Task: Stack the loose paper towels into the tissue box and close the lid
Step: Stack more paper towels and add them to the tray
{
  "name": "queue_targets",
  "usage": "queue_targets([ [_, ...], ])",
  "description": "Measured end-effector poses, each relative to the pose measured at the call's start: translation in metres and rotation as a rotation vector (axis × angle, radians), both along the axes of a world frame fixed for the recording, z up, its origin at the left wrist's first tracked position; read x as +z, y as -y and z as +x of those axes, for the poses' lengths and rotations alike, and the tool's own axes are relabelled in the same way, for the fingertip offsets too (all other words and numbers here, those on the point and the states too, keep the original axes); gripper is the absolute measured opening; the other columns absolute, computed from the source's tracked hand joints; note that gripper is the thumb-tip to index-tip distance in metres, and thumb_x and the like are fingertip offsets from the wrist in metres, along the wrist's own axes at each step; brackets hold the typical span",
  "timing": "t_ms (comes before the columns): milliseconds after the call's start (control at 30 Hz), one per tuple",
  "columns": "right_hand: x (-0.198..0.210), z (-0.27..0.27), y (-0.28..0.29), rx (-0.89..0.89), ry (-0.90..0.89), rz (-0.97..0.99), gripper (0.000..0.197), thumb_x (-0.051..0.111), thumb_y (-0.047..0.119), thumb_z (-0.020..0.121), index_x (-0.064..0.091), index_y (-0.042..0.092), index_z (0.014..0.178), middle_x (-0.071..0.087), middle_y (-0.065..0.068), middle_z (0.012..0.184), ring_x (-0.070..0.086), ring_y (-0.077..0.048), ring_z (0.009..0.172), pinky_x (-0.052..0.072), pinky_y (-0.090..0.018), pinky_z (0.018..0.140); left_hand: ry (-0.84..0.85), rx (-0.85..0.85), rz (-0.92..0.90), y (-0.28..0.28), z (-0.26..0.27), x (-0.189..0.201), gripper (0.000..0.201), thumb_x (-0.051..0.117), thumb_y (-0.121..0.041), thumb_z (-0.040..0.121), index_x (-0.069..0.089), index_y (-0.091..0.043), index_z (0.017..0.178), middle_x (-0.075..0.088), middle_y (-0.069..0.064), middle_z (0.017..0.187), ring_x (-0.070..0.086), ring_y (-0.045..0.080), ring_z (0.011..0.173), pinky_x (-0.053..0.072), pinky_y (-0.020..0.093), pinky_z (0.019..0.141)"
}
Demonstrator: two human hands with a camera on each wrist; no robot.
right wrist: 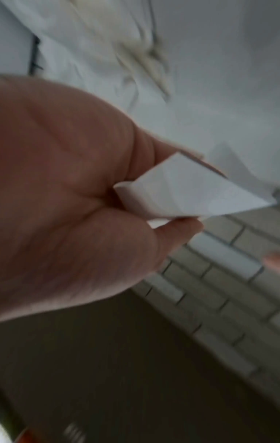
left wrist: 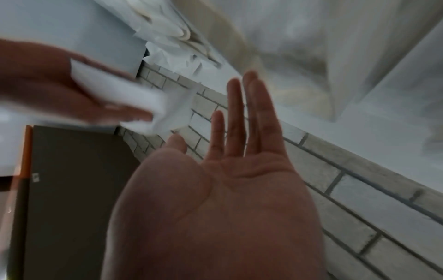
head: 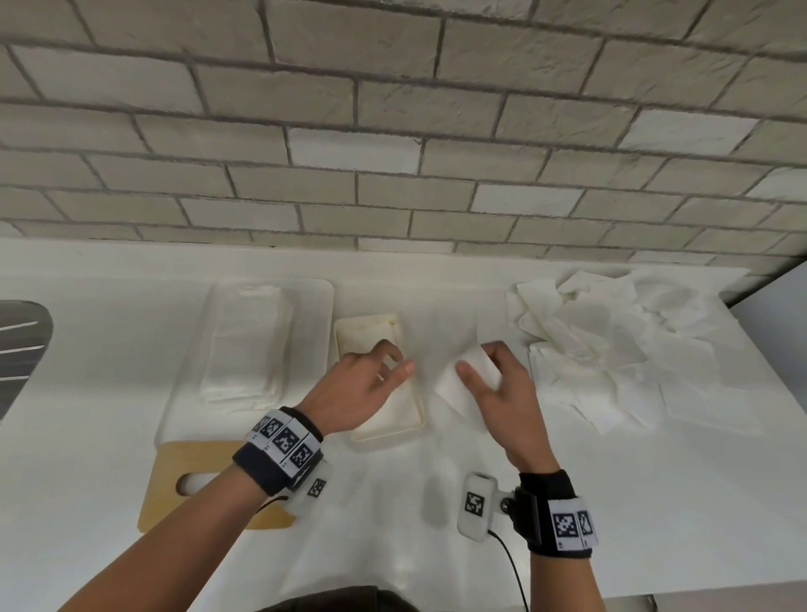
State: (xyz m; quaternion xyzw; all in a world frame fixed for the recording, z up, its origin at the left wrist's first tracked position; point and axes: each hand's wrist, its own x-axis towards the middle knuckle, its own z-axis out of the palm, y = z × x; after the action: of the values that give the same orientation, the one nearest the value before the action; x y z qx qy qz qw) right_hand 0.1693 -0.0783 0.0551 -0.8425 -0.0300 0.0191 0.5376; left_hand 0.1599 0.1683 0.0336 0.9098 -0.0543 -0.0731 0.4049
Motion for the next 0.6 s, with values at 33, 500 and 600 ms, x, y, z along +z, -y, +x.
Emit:
queue_targets([
  [33, 0.019, -0.002, -0.011, 0.04, 0.04, 0.075, 0.011, 0.072, 0.026, 0.103, 0.065, 0.024, 0.11, 0.075, 0.009, 0.108, 0.07, -0.012, 0.105, 0.054, -0.027, 0.09, -0.055, 0.006, -0.054, 0.004, 0.001, 0.009, 0.056, 0.033, -0.082, 0.098, 0.049, -0.038, 0.127, 0.075, -0.004, 0.104, 0.072, 0.009, 0.098, 0.059, 0.042, 0.096],
  [500, -0.019, -0.019, -0.09, -0.076, -0.142, -0.006, 0.047, 0.067, 0.009, 0.1, 0.041, 0.027, 0.134, 0.066, -0.001, 0.083, 0.066, -0.004, 0.065, 0.047, -0.011, 0.057, 0.156, 0.316, -0.32, -0.041, 0.067, 0.008, 0.053, 0.086, -0.01, 0.086, 0.063, -0.036, 0.125, 0.067, -0.019, 0.124, 0.06, -0.003, 0.117, 0.052, 0.029, 0.102],
  [600, -0.041, -0.02, -0.104, 0.028, -0.161, -0.25, 0.031, 0.058, 0.004, 0.1, 0.046, 0.023, 0.122, 0.066, -0.006, 0.091, 0.066, -0.019, 0.076, 0.049, -0.022, 0.065, 0.087, 0.179, -0.078, -0.04, 0.077, -0.016, 0.036, 0.08, -0.005, 0.088, 0.071, -0.031, 0.112, 0.072, -0.004, 0.123, 0.065, 0.013, 0.12, 0.049, 0.038, 0.11],
])
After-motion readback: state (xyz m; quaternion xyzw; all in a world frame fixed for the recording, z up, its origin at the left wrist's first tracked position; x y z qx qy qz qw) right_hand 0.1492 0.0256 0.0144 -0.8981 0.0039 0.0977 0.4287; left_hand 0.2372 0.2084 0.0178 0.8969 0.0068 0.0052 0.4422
